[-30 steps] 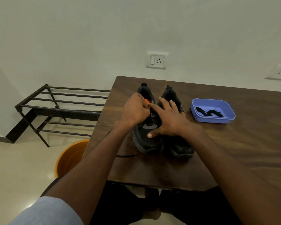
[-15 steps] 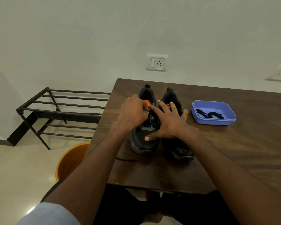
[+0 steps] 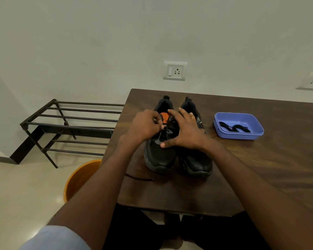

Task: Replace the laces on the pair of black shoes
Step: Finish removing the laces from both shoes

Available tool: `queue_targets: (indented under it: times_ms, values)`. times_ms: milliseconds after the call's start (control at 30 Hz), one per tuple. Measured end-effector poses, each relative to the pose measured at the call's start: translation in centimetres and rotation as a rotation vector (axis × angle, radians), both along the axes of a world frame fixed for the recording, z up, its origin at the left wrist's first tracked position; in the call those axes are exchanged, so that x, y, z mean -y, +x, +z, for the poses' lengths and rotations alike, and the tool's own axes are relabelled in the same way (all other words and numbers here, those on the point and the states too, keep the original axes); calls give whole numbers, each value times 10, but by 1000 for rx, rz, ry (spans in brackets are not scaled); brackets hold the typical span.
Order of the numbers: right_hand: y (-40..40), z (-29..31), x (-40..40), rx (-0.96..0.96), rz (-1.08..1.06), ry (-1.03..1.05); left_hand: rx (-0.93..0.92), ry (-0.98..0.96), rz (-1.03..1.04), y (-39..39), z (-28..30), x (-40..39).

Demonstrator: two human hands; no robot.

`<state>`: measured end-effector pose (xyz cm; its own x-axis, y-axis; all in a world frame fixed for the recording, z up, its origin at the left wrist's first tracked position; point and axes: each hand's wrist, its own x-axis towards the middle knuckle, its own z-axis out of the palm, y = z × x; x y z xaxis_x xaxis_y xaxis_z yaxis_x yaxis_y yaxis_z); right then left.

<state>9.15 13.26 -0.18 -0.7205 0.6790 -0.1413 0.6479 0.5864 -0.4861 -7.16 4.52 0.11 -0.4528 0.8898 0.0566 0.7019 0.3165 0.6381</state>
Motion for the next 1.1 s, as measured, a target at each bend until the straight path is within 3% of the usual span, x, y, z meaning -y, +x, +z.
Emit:
queue_targets:
  times_ms: [267,400,467,567,600,667,733,767,900,1000,1100]
  values:
    - [-3,-11,-4,114,50,50,-218,-25,-105,13,4,1]
    - [-5,-12,0,157,37,29,-208,-8,-24,16,4,0]
    - [-3,-9,2,163,45,24,-4,86,89,15,8,1]
    - [-1,-5,2,169,66,24,520,262,245,7,24,6]
    - [0,-5,2,176,71,29,577,298,240,4,27,8]
    - [0,-6,1,189,76,40,306,234,164,-5,22,8]
    - [0,-9,0,196,79,55,-72,28,72,-6,13,8]
    - [0,-9,0,199,78,61,-175,-47,38,-4,8,6]
    - [1,-8,1,210,70,61,-230,-53,26,0,4,1]
    - [0,-9,1,207,60,55,-79,179,62,1,14,3]
    - [0,-8,1,194,65,39,495,512,120,5,37,9]
